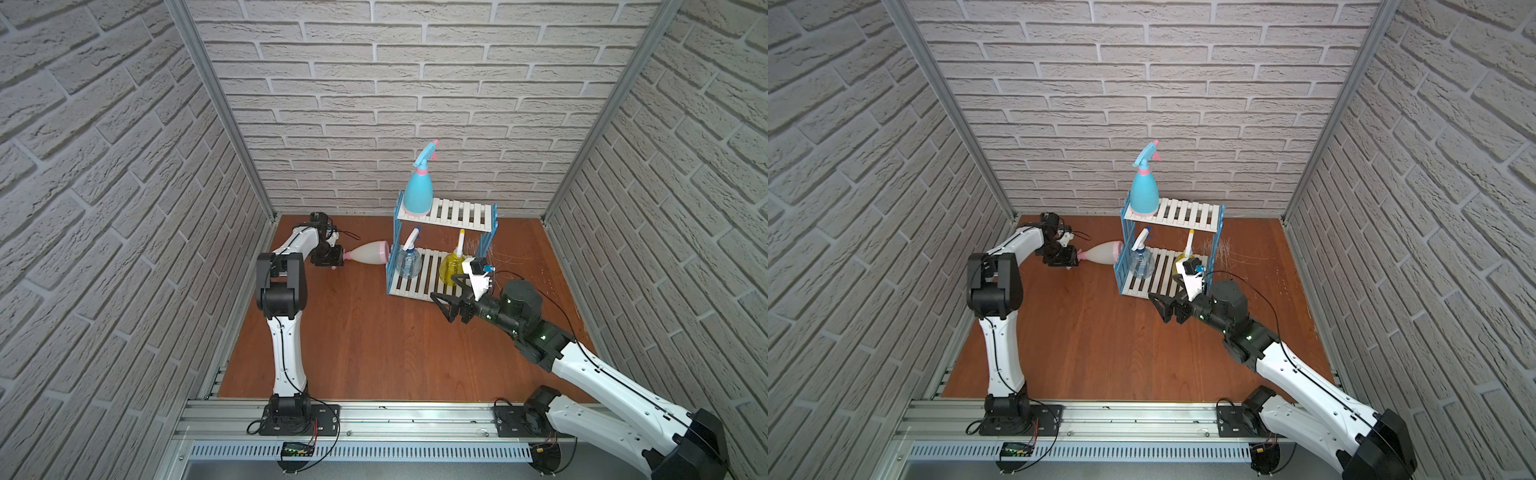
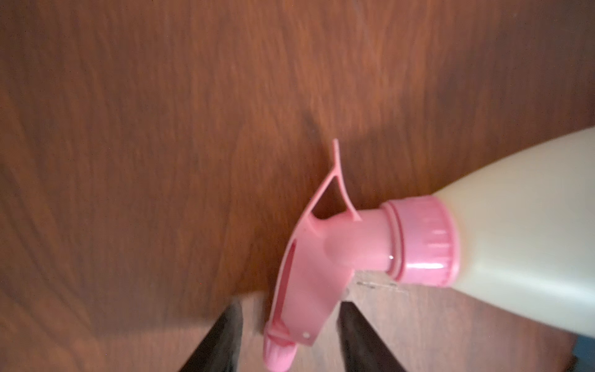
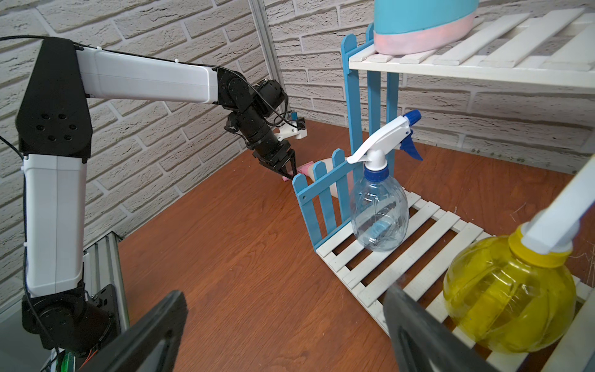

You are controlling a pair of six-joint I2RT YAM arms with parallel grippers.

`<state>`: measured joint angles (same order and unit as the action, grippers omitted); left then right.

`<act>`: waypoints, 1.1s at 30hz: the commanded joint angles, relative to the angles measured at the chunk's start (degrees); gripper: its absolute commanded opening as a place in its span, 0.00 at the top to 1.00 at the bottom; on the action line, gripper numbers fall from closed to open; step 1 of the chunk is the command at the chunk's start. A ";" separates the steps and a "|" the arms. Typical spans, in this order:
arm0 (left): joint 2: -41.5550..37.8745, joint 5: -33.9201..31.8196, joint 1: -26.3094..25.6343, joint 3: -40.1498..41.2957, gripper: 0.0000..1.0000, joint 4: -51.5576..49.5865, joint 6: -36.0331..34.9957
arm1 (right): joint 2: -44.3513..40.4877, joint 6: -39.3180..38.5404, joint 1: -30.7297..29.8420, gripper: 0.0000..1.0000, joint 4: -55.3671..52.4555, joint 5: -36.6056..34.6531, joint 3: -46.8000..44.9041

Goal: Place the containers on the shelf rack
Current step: 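Pick up a container from the center of the board.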

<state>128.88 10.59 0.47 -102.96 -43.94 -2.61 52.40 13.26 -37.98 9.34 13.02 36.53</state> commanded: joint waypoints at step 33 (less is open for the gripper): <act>-33.73 -27.20 -1.72 34.77 0.91 12.21 -3.29 | -2.91 0.72 -0.17 0.00 1.63 -3.53 -2.74</act>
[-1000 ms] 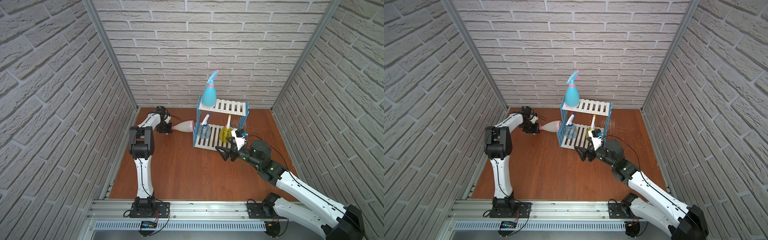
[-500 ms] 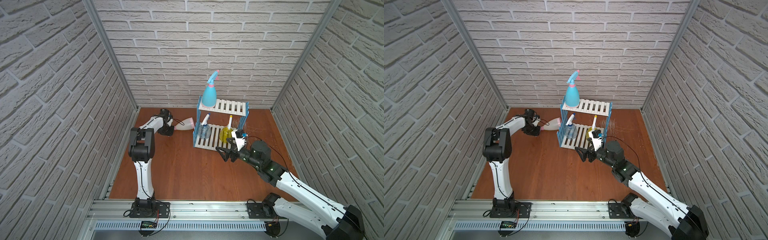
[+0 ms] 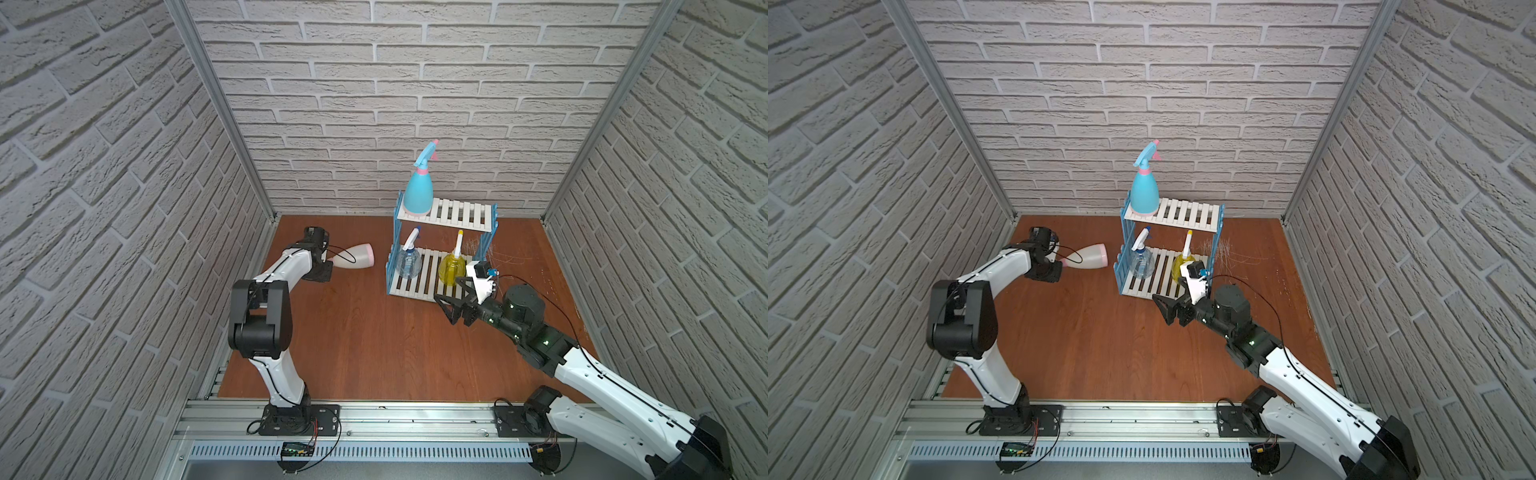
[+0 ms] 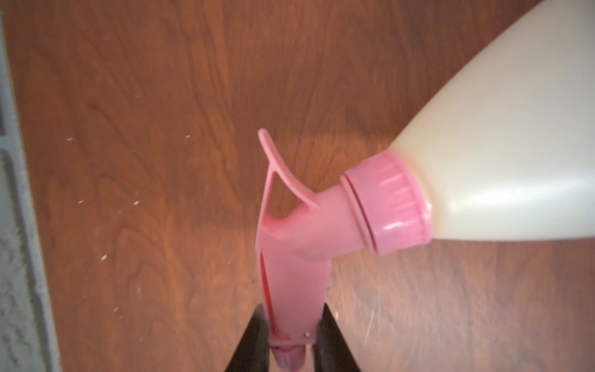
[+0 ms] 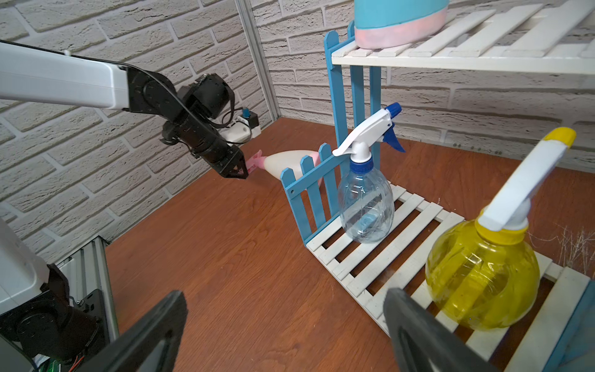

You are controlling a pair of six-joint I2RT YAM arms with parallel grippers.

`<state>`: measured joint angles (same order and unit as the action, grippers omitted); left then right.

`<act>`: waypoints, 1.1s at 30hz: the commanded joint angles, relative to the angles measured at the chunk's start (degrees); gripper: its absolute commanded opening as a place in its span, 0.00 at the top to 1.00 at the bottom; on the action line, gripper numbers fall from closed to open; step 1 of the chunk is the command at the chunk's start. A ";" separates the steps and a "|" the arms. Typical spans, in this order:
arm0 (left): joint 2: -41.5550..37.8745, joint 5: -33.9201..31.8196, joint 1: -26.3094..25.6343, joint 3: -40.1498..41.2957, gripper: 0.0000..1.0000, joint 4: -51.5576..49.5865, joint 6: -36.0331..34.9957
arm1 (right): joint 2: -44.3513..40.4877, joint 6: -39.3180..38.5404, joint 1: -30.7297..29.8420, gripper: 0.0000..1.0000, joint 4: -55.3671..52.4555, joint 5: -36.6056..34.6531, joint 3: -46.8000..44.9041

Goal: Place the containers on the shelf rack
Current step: 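Pick up a container from the center of the board.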

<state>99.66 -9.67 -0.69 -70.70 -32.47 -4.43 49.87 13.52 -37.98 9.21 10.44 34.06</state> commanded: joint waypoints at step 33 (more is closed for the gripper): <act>-39.92 -10.17 -34.82 -5.87 0.90 -18.86 -23.72 | 22.01 -2.13 5.65 0.11 -42.29 22.29 44.98</act>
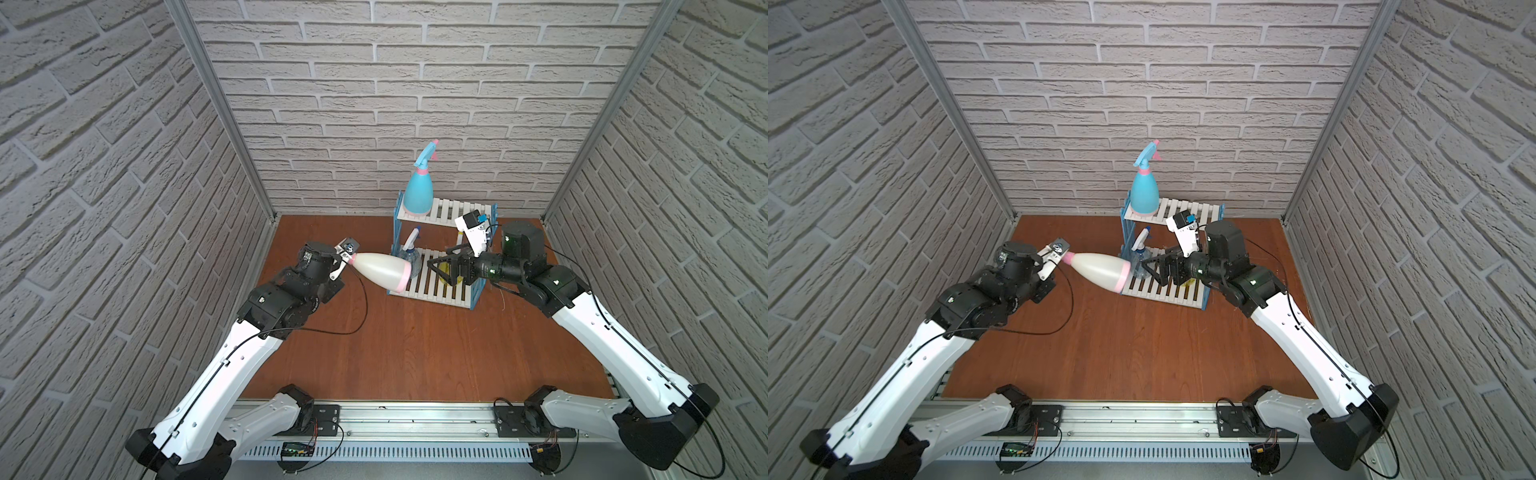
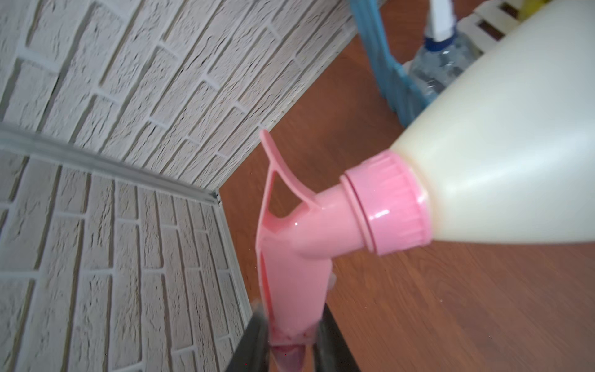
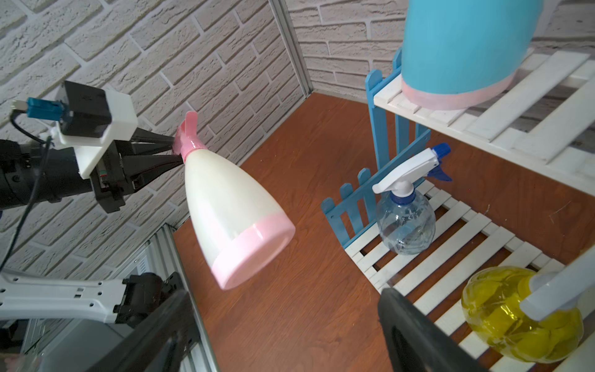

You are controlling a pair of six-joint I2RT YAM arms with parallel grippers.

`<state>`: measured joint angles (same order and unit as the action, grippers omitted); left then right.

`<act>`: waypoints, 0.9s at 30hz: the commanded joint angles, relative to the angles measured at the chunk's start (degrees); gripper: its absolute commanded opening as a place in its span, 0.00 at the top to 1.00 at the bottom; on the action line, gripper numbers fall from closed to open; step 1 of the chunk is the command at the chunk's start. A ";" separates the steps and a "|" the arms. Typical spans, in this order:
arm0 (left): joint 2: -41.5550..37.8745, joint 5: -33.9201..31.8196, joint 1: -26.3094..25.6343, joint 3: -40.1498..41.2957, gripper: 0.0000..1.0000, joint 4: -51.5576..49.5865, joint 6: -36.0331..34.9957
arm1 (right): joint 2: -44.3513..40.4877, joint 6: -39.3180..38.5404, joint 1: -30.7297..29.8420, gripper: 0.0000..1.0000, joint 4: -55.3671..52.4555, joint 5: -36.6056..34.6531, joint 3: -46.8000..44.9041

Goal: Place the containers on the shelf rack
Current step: 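Pick up a container from the center of the board.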

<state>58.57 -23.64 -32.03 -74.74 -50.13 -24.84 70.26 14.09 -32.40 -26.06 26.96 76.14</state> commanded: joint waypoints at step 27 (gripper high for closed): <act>10.23 1.93 -19.90 -3.81 0.89 5.77 -14.64 | 17.60 -4.16 -2.31 0.35 -13.43 28.41 13.12</act>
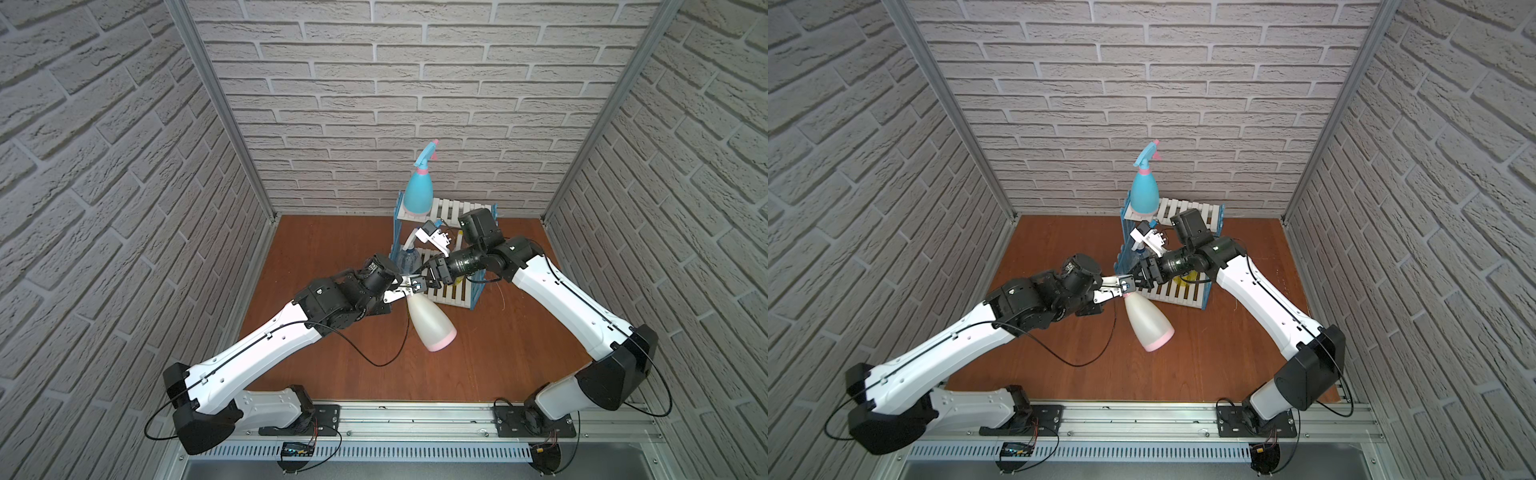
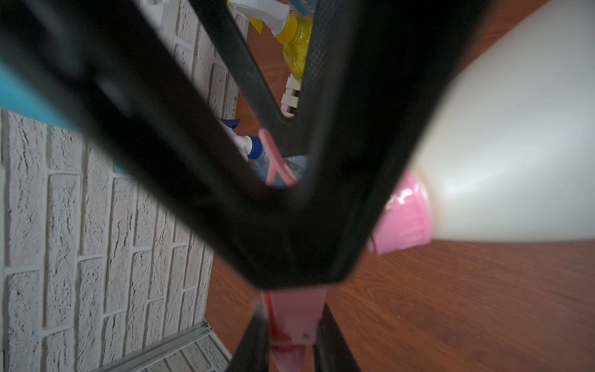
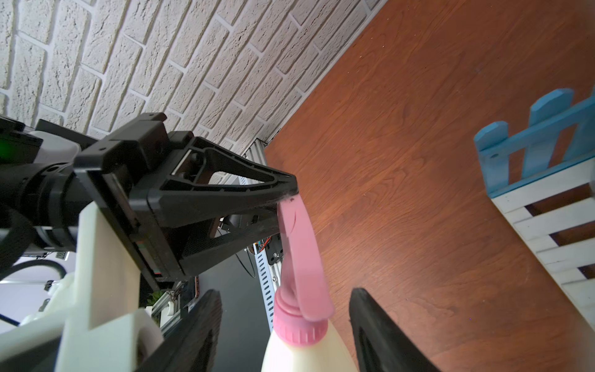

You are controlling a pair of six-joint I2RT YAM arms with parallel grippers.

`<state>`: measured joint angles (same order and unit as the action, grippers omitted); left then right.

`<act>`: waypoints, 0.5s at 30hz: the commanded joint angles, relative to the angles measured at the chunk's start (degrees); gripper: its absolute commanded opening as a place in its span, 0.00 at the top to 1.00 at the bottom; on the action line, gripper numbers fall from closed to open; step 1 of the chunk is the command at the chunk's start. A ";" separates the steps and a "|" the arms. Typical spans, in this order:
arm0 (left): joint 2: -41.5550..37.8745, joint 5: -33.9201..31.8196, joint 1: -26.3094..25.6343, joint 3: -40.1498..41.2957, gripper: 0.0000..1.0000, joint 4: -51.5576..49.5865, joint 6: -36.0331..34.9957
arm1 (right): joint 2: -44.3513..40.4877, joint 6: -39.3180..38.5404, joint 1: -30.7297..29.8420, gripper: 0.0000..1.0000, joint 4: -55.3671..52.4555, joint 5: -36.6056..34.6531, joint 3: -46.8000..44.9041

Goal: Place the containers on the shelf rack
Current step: 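Pick up a container from the center of the board.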

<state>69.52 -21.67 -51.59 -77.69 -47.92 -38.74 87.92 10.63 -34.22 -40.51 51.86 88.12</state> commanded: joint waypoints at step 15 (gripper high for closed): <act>-1.01 0.68 -0.36 0.50 0.89 4.73 -1.25 | 1.29 1.06 -0.41 0.62 4.65 4.28 0.10</act>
<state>69.25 -21.58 -51.70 -77.56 -46.19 -39.90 88.90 11.62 -34.28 -38.87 53.63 88.12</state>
